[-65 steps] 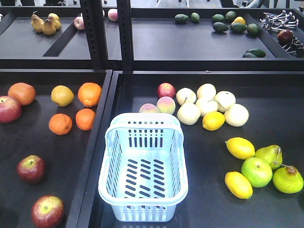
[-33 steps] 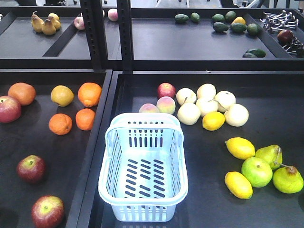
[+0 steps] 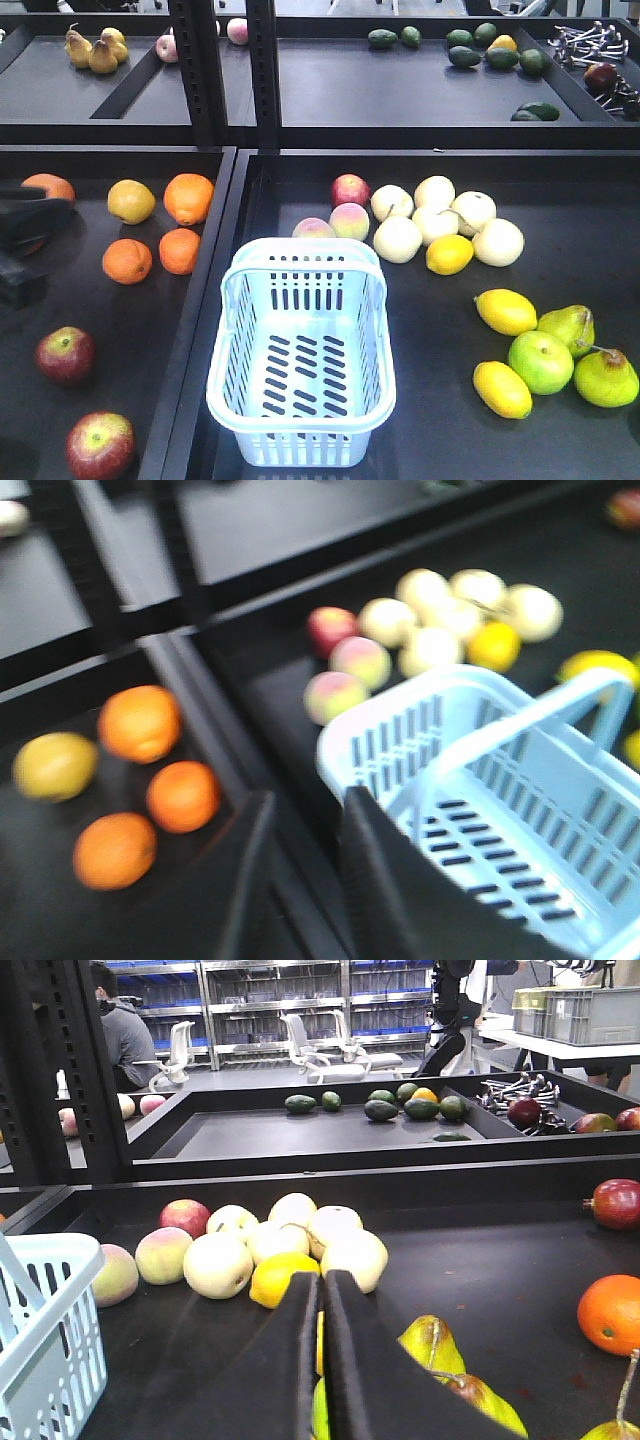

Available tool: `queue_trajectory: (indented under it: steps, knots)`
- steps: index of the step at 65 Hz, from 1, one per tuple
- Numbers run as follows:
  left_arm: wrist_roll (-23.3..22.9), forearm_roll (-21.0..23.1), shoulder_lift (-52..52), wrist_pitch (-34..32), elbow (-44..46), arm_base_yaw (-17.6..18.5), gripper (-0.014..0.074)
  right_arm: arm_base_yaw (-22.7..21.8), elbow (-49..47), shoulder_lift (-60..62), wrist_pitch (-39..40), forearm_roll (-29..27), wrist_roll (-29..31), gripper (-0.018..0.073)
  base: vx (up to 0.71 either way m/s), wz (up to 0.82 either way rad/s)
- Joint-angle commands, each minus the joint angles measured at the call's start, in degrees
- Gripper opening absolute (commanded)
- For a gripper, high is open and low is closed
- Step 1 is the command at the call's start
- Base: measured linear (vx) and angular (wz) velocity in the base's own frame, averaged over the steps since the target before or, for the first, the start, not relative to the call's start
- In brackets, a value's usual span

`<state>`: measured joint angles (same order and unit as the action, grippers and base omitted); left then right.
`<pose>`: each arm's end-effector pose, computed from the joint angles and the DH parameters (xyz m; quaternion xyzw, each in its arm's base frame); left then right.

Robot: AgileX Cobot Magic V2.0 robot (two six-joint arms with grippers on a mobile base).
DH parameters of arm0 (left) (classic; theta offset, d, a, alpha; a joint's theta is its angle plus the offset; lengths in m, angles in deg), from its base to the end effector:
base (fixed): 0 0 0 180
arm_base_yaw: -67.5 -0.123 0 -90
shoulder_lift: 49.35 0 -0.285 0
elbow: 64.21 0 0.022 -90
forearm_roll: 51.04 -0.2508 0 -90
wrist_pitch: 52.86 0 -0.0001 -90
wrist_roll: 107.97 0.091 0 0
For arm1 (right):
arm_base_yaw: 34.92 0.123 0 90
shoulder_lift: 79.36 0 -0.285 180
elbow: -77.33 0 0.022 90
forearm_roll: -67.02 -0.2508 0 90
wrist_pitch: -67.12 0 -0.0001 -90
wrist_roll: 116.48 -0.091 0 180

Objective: Pick three apples into basket with both arms
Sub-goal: 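Reach the left gripper over the basket handle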

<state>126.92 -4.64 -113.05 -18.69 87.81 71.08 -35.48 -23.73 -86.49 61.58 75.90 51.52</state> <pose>0.1965 -0.0494 0.3556 0.2343 0.8067 -0.1302 0.5266 0.0568 -0.0019 0.1950 0.0285 0.7160 0.0105 0.6974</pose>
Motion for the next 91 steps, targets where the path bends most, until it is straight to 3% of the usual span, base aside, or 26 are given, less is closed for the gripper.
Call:
queue_trajectory:
  steps: [1, 11, 18, 31, 41, 48, 66, 91]
  knots:
    - [6.4, 6.0, -4.5, 3.1, 6.4, 0.5, 0.033, -0.4, 0.7, 0.0, 4.5, 0.4, 0.6, -0.0004, 0.0, 0.0]
    - [8.4, 6.1, -13.5, 10.5, 15.4, 1.3, 0.0489, -0.4, 0.7, 0.0, 4.5, 0.4, 0.6, -0.0004, 0.0, 0.0]
    - [9.4, 5.5, -19.0, 12.3, 21.3, 3.7, 0.053, -0.4, 0.7, 0.0, 4.5, 0.4, 0.6, -0.0004, 0.0, 0.0]
    - [15.7, 3.2, -29.0, 16.4, 30.2, 10.5, 0.053, -0.4, 0.7, 0.0, 4.5, 0.4, 0.6, -0.0004, 0.0, 0.0]
    - [15.8, -2.4, -34.7, 17.0, 33.3, 14.3, 0.053, -0.4, 0.7, 0.0, 4.5, 0.4, 0.6, -0.0004, 0.0, 0.0]
    - [15.8, -4.0, -37.0, 17.0, 33.4, 16.2, 0.053, -0.4, 0.7, 0.0, 4.5, 0.4, 0.6, -0.0004, 0.0, 0.0]
    - [15.8, -6.6, -40.7, 14.6, 33.4, 17.1, 0.053, -0.4, 0.7, 0.0, 4.5, 0.4, 0.6, -0.0004, 0.0, 0.0]
    - [15.8, -6.6, -44.0, 13.2, 33.4, 18.8, 0.0513, -0.4, 0.7, 0.0, 4.5, 0.4, 0.6, -0.0004, 0.0, 0.0]
